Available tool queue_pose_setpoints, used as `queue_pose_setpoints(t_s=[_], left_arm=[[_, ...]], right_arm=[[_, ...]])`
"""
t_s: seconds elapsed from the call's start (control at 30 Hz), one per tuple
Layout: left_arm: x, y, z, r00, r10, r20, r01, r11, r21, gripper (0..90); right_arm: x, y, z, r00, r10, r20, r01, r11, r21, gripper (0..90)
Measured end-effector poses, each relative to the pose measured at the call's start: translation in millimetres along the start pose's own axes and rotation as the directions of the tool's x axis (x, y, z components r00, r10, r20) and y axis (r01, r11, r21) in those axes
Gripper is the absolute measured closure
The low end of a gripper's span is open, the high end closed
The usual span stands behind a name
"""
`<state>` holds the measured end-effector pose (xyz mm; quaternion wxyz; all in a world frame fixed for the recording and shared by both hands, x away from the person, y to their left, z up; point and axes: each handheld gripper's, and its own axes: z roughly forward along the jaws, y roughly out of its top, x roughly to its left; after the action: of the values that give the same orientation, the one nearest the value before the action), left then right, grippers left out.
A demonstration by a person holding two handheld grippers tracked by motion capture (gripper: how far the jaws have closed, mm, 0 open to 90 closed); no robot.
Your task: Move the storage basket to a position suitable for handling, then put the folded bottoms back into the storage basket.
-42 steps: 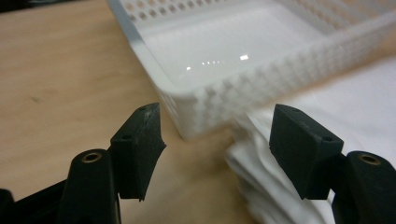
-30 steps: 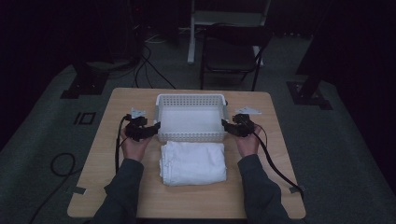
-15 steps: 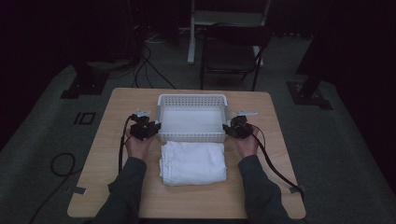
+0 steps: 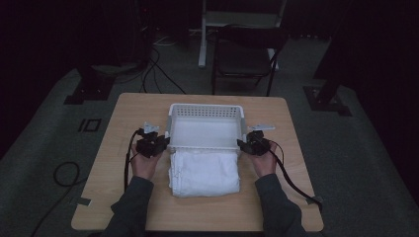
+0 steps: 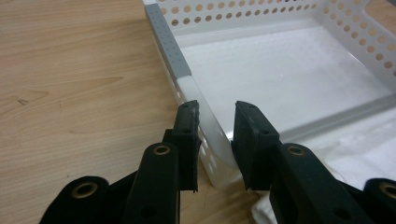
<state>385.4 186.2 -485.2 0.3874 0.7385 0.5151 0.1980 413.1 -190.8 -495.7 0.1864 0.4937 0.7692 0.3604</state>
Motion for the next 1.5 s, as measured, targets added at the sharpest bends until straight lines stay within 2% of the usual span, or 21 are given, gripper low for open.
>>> queue_pose_setpoints(t_s=[0.13, 0.33, 0.5, 0.57, 0.67, 0.73, 0.77, 0.8, 0.87, 0.97, 1.07, 1.23, 1.3, 1.37, 1.5], left_arm=[[-0.5, -0.7, -1.0, 1.0000, 0.001, 0.001, -0.001, 1.0000, -0.004, 70.7], [4.6, 0.7, -0.1, 0.9992, -0.030, 0.026, 0.031, 0.9993, -0.023, 70.3], [4.1, 2.3, -0.1, 0.9995, -0.024, 0.019, 0.024, 0.9996, -0.016, 70.4], [4.7, 2.0, -2.6, 0.9987, -0.036, 0.037, 0.037, 0.9989, -0.029, 69.5], [3.5, 2.2, -10.6, 0.9985, -0.047, 0.029, 0.049, 0.9970, -0.060, 56.4], [3.3, 2.4, -14.1, 0.9987, -0.042, 0.030, 0.044, 0.9969, -0.065, 51.3], [2.1, 2.1, -21.1, 0.9991, -0.032, 0.026, 0.034, 0.9964, -0.078, 51.3], [1.6, 1.5, -24.7, 0.9992, -0.029, 0.028, 0.031, 0.9960, -0.084, 46.3], [0.6, -0.7, -31.2, 0.9992, -0.017, 0.035, 0.020, 0.9947, -0.101, 43.5], [-2.8, -5.0, -38.7, 0.9988, 0.007, 0.049, -0.001, 0.9939, -0.110, 41.7], [-7.9, -10.0, -43.7, 0.9971, 0.044, 0.062, -0.036, 0.9924, -0.117, 41.3], [-13.5, -18.5, -47.6, 0.9938, 0.060, 0.093, -0.049, 0.9923, -0.114, 41.3], [-16.2, -22.2, -48.5, 0.9920, 0.052, 0.115, -0.039, 0.9932, -0.109, 40.1], [-18.9, -25.9, -49.9, 0.9916, 0.042, 0.122, -0.030, 0.9947, -0.099, 39.2], [-25.5, -33.3, -50.1, 0.9916, 0.024, 0.127, -0.015, 0.9972, -0.073, 35.0]], right_arm=[[0.5, -0.9, -0.8, 1.0000, 0.003, 0.001, -0.003, 1.000, -0.001, 59.7], [-1.0, 0.0, 0.3, 0.9999, 0.006, -0.009, -0.006, 1.000, -0.002, 59.3], [-1.4, 0.1, 0.4, 0.9998, 0.003, -0.018, -0.003, 1.000, 0.000, 58.3], [-1.5, 0.3, -0.1, 0.9997, -0.005, -0.022, 0.005, 1.000, 0.001, 55.9], [-1.6, 0.8, -5.5, 0.9999, -0.006, -0.008, 0.006, 1.000, -0.020, 46.1], [-1.5, 0.8, -9.3, 1.0000, 0.000, 0.000, 0.000, 0.999, -0.034, 44.5], [-0.9, 0.9, -13.4, 1.0000, -0.003, 0.007, 0.003, 0.999, -0.048, 42.3], [1.0, 0.5, -22.2, 0.9995, -0.016, 0.028, 0.018, 0.997, -0.070, 39.8], [3.3, -0.8, -31.5, 0.9993, -0.027, 0.026, 0.029, 0.996, -0.090, 39.2], [7.5, -4.9, -43.4, 0.9990, -0.043, 0.011, 0.044, 0.994, -0.105, 38.5], [12.5, -10.5, -51.9, 0.9971, -0.071, -0.028, 0.067, 0.992, -0.109, 37.9], [19.8, -21.9, -59.2, 0.9935, -0.097, -0.059, 0.092, 0.992, -0.090, 36.1], [21.3, -27.1, -61.5, 0.9933, -0.094, -0.068, 0.088, 0.992, -0.086, 35.1], [23.8, -31.9, -62.3, 0.9922, -0.096, -0.079, 0.090, 0.993, -0.079, 32.2], [29.9, -40.0, -60.1, 0.9935, -0.089, -0.071, 0.084, 0.994, -0.069, 25.9]])
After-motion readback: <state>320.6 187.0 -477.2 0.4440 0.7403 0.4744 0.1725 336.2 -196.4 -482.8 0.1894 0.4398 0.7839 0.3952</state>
